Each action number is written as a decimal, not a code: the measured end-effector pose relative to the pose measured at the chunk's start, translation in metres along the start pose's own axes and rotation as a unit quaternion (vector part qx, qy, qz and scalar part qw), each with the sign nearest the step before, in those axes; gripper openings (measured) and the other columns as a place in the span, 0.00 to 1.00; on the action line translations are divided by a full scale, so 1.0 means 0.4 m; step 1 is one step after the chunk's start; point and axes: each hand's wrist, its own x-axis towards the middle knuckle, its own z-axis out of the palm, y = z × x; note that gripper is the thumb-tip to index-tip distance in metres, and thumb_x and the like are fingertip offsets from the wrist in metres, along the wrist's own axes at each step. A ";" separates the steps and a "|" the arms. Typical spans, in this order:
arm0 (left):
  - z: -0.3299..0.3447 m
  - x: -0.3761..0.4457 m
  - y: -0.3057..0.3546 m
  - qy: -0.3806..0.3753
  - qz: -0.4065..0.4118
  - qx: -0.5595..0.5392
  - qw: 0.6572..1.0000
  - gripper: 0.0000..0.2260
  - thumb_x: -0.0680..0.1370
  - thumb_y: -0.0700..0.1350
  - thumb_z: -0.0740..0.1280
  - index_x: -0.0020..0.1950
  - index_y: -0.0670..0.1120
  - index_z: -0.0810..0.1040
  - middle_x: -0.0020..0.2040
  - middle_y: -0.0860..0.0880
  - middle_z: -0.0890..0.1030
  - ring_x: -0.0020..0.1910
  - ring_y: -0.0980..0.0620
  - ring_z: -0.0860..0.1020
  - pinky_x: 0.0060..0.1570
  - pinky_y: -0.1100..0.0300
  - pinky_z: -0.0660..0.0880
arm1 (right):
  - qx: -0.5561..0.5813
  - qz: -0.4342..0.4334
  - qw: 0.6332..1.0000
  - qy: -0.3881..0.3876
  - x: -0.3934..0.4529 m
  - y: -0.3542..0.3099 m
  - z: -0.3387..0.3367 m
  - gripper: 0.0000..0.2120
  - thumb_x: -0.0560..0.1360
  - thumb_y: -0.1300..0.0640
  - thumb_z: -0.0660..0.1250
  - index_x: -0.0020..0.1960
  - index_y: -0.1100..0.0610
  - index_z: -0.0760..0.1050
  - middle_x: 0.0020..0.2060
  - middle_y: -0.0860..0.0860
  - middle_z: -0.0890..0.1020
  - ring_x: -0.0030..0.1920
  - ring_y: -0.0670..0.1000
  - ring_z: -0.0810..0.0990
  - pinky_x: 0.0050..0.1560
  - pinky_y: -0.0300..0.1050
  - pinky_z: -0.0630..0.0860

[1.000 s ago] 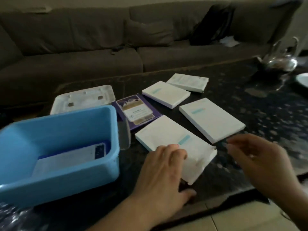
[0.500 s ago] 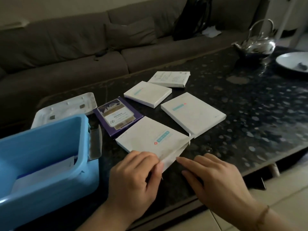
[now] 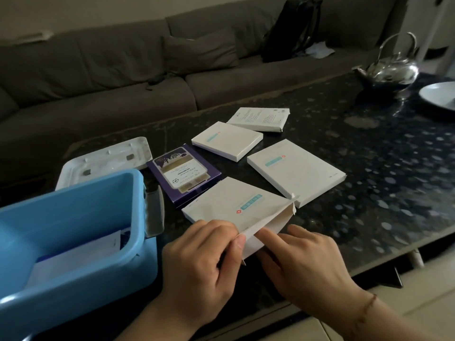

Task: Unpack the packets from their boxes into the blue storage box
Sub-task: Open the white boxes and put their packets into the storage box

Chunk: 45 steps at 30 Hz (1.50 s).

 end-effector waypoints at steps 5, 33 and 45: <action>0.002 0.001 0.011 -0.004 0.014 0.008 1.000 0.18 0.84 0.49 0.59 0.43 0.41 0.81 0.43 0.50 0.82 0.43 0.55 0.77 0.42 0.71 0.71 | 0.127 0.092 0.987 -0.038 0.002 -0.006 -0.005 0.26 0.64 0.48 0.50 0.60 0.42 0.71 0.26 0.51 0.74 0.30 0.54 0.72 0.29 0.45 0.70; 0.009 -0.004 0.002 0.020 0.036 0.004 0.999 0.14 0.81 0.44 0.62 0.38 0.41 0.80 0.37 0.49 0.80 0.34 0.47 0.77 0.30 0.53 0.74 | 0.660 0.460 0.581 0.122 -0.121 -0.045 -0.071 0.24 0.70 0.44 0.69 0.50 0.64 0.69 0.30 0.64 0.81 0.24 0.62 0.79 0.24 0.41 0.69; 0.009 -0.002 -0.001 -0.009 0.065 0.016 0.998 0.14 0.80 0.44 0.63 0.37 0.41 0.80 0.37 0.50 0.80 0.34 0.50 0.74 0.31 0.59 0.72 | 0.693 0.467 0.550 -0.004 -0.089 -0.006 -0.088 0.12 0.72 0.65 0.69 0.55 0.64 0.80 0.45 0.62 0.86 0.39 0.60 0.85 0.34 0.52 0.80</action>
